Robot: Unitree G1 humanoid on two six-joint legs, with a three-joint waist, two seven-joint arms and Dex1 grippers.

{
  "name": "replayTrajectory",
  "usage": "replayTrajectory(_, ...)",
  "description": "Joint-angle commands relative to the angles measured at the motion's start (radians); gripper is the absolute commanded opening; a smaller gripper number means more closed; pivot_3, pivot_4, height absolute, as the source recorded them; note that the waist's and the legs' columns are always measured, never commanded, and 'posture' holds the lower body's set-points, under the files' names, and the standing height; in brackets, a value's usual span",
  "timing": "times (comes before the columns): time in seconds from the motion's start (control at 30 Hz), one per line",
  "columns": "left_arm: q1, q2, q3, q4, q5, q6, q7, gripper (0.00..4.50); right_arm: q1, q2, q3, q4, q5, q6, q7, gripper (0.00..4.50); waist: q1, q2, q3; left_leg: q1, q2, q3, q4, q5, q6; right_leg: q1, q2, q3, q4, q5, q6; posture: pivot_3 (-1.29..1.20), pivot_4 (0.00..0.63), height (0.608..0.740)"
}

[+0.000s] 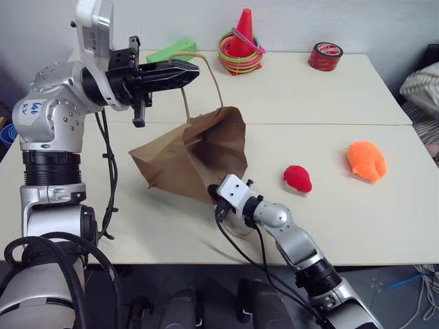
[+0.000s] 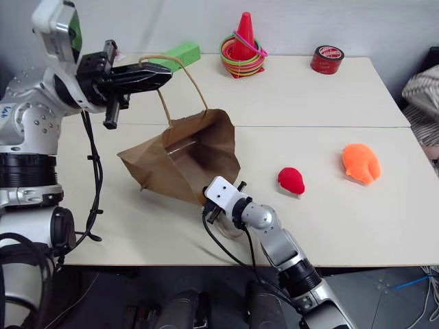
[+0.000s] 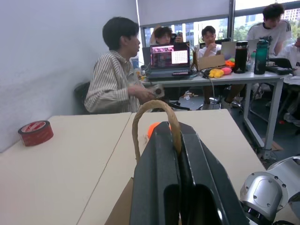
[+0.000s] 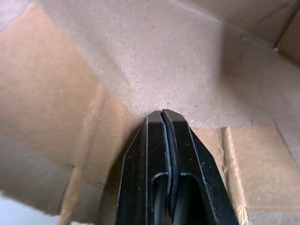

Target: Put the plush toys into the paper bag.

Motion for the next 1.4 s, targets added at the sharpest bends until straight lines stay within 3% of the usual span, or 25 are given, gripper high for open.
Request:
replayTrajectory(0.03, -0.01, 0.007, -0.004, -0.073, -0.011, -0.016, -0.032, 0.0, 0.022, -0.007, 0.003, 0.044, -0.008, 0.044, 0.016, 0.03, 0.0, 0.0, 0.0, 0.0, 0.0, 0.0, 0.0, 0.0, 0.0, 0.0, 0.0, 0.0, 0.0, 0.0, 0.0, 0.0, 0.15, 0.74)
replayTrajectory(0.3, 0.008, -0.034, 0.019, -0.224, -0.027, -0.033, 0.048, 0.0, 0.051, -0.011, -0.004, 0.025, -0.018, 0.092, 0.006, 0.03, 0.001, -0.001, -0.001, 0.0, 0.0, -0.001, 0.0, 0.0, 0.0, 0.0, -0.002, 0.0, 0.0, 0.0, 0.0, 0.0, 0.15, 0.74)
replayTrajectory(0.4, 0.021, -0.033, 0.018, -0.234, -0.021, -0.026, 0.073, 0.0, 0.049, -0.005, -0.026, 0.034, -0.001, 0.024, 0.005, 0.03, 0.002, -0.001, -0.001, 0.0, 0.0, 0.0, 0.0, 0.0, 0.0, 0.0, -0.002, 0.001, 0.0, 0.0, 0.0, 0.0, 0.15, 0.74)
replayTrajectory(0.53, 0.122, -0.051, -0.01, -0.257, -0.001, -0.044, 0.085, 0.0, 0.064, 0.042, -0.091, -0.021, 0.141, 0.017, 0.063, 0.03, 0.001, -0.001, -0.001, 0.001, 0.0, 0.0, -0.001, 0.0, 0.0, 0.001, -0.002, 0.001, 0.0, 0.0, 0.0, 0.0, 0.15, 0.74)
replayTrajectory(0.6, 0.167, -0.066, -0.032, -0.266, 0.016, -0.064, 0.088, 0.0, 0.061, 0.039, -0.106, -0.054, 0.175, 0.012, 0.096, 0.39, 0.001, -0.001, -0.001, 0.001, 0.0, 0.0, -0.001, 0.0, 0.0, 0.001, -0.002, 0.001, 0.0, 0.0, 0.0, 0.0, 0.15, 0.74)
replayTrajectory(0.8, 0.218, -0.099, -0.07, -0.285, 0.03, -0.097, 0.085, 0.0, 0.086, -0.045, -0.178, -0.268, 0.293, 0.061, 0.188, 2.34, 0.004, -0.001, 0.0, -0.001, 0.0, 0.0, 0.0, 0.0, 0.0, -0.001, -0.002, 0.0, 0.0, 0.0, 0.0, 0.0, 0.15, 0.74)
replayTrajectory(1.0, 0.204, -0.104, -0.083, -0.276, 0.017, -0.082, 0.062, 0.0, 0.295, -0.232, -0.363, -0.545, 0.538, 0.149, 0.325, 4.41, 0.028, -0.001, 0.0, -0.001, 0.0, -0.001, -0.001, 0.0, 0.0, -0.001, -0.002, 0.0, -0.001, 0.0, 0.0, 0.0, 0.15, 0.74)
replayTrajectory(1.17, 0.195, -0.103, -0.087, -0.249, 0.029, -0.104, 0.04, 0.0, 0.491, -0.236, -0.669, -0.678, 0.73, 0.121, 0.248, 4.46, 0.031, -0.001, 0.0, 0.0, -0.001, 0.0, 0.0, 0.0, 0.001, 0.0, -0.001, 0.0, 0.0, 0.0, 0.0, 0.0, 0.15, 0.74)
replayTrajectory(1.4, 0.188, -0.094, -0.089, -0.227, 0.043, -0.128, 0.01, 0.0, 0.9, -0.196, -1.047, -0.624, 0.679, -0.073, 0.256, 4.46, 0.051, -0.001, 0.0, 0.001, -0.001, 0.001, -0.001, 0.0, 0.001, 0.001, 0.001, 0.001, -0.001, 0.0, 0.001, 0.0, 0.15, 0.74)
